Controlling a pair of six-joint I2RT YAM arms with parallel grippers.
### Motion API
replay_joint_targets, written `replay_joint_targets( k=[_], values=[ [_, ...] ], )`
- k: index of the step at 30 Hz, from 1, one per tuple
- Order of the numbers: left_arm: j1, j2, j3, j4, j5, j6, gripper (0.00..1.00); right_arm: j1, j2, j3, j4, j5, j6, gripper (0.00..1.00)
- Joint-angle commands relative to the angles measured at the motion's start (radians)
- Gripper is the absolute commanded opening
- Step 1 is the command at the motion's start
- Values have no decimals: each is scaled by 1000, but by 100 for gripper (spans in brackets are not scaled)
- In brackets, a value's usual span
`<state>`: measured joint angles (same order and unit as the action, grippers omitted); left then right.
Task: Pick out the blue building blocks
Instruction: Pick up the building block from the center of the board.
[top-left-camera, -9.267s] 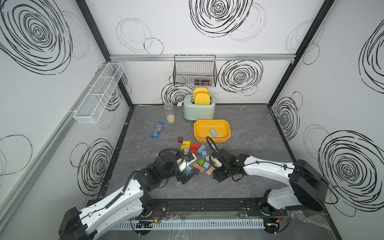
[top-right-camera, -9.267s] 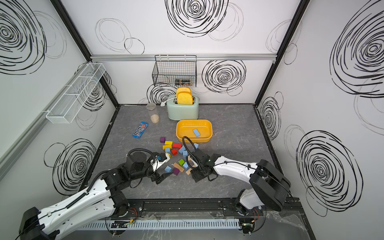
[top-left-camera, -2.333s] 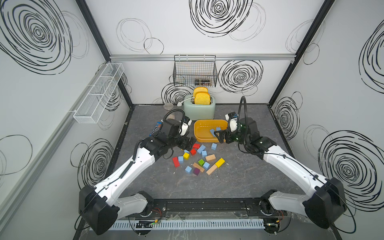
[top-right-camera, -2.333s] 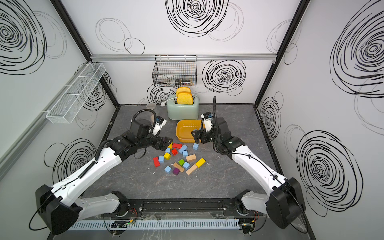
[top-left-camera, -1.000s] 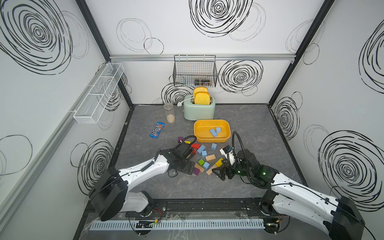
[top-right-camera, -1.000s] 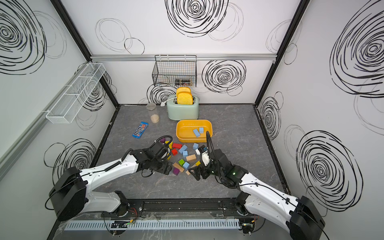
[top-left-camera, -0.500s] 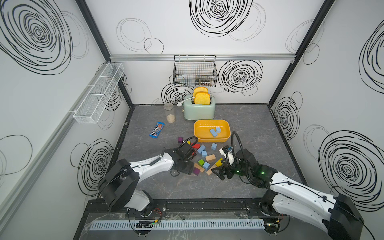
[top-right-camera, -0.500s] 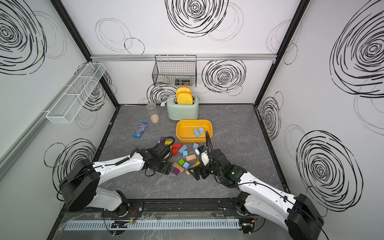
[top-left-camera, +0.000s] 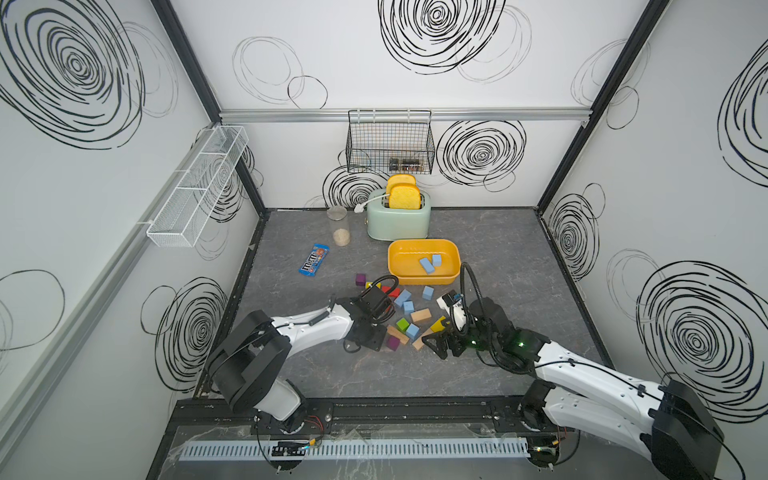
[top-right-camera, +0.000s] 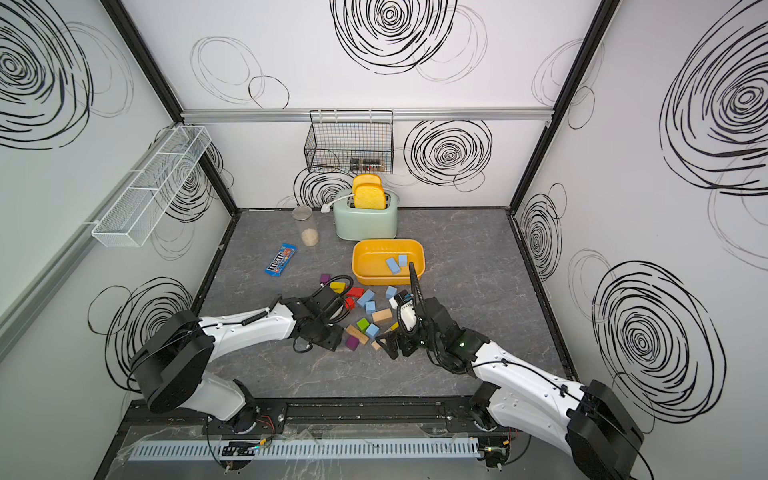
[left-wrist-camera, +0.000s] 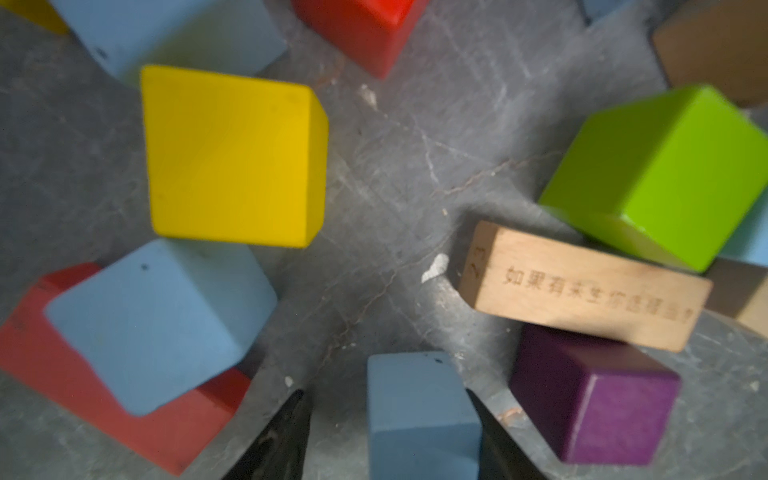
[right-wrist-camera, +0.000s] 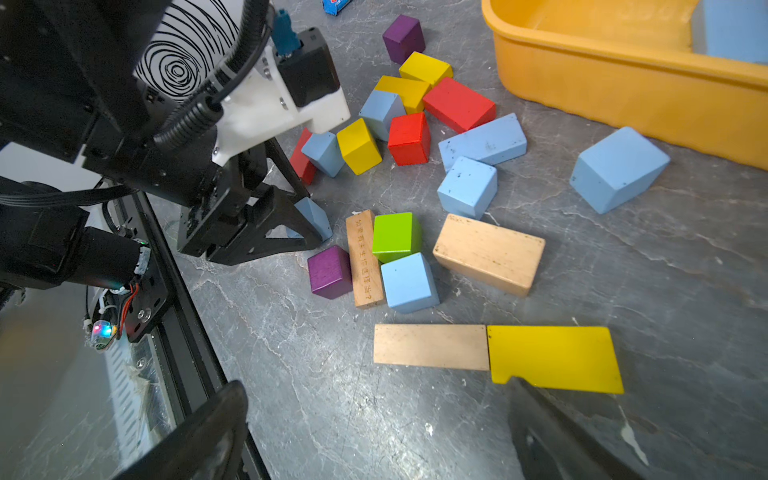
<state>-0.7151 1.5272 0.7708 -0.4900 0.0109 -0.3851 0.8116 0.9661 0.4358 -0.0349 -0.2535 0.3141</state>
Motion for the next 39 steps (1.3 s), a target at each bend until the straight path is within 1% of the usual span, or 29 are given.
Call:
replay_joint_targets(
  k=[1,4,8,11,13,16,17,21,28,37,39],
  values=[
    [6,14,15,4,18,3,58,-3,5,-11,21,12,11,98],
    [7,12,16,-1,12,8,57,-6,4,-11,21,14,12,98],
    [8,10,18,-1,10,8,50,-8,3,-9,22,14,10,98],
    [9,16,20,4,14,8,49,-9,5,-9,22,15,10,98],
    [9,19,21,5,16,8,45,-9,6,-11,21,15,10,98],
    [9,18,22,0,15,8,43,-10,3,-13,20,18,10,98],
    [9,15,24,0,15,9,41,-11,2,-13,21,17,10,98],
    [10,5,27,-4,10,4,40,-12,2,-14,21,16,10,98],
    [10,-23,25,-6,5,-4,27,-33,-13,-5,10,4,14,98],
    [11,-74,38,-26,-6,-6,0,-76,-54,14,-14,-23,21,98],
    [11,-92,49,-36,-13,-4,0,-94,-63,12,-10,-33,21,98]
  ],
)
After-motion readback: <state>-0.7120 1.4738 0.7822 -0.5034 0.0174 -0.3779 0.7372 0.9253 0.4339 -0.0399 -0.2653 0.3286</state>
